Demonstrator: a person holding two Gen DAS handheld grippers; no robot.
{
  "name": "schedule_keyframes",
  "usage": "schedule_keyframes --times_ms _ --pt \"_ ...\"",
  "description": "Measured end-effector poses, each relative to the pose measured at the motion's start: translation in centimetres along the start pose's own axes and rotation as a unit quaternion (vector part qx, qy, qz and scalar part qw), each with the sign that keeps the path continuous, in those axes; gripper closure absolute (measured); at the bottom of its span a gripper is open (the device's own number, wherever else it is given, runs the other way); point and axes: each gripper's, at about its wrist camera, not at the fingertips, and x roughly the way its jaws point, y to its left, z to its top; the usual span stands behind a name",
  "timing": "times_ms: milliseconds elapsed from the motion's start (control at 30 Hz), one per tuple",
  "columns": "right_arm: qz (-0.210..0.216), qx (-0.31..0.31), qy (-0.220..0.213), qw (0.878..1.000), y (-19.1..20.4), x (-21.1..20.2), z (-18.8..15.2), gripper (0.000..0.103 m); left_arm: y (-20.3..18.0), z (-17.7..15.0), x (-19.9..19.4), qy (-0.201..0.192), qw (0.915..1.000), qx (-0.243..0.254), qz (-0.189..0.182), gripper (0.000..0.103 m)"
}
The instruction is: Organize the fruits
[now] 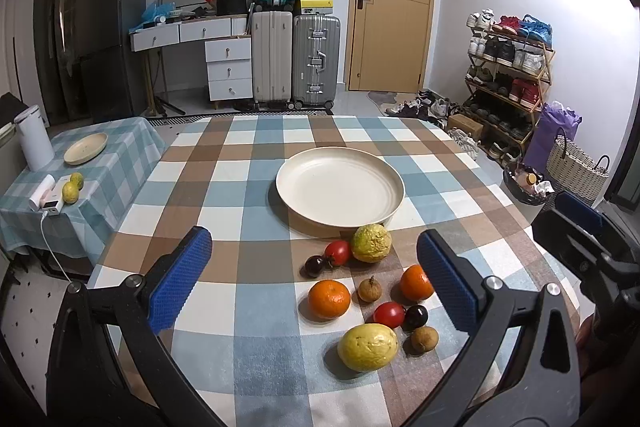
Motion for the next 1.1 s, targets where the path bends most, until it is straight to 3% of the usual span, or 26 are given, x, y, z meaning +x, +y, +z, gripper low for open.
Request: schedule_keyframes --times_ms 1100 --pt "0.006 -0.022 -0.007 1.000 0.75 -0.36 -0.02 0.000 0.20 -0.12 -0.07 -0.001 1.0000 0.004 -0.002 0.001"
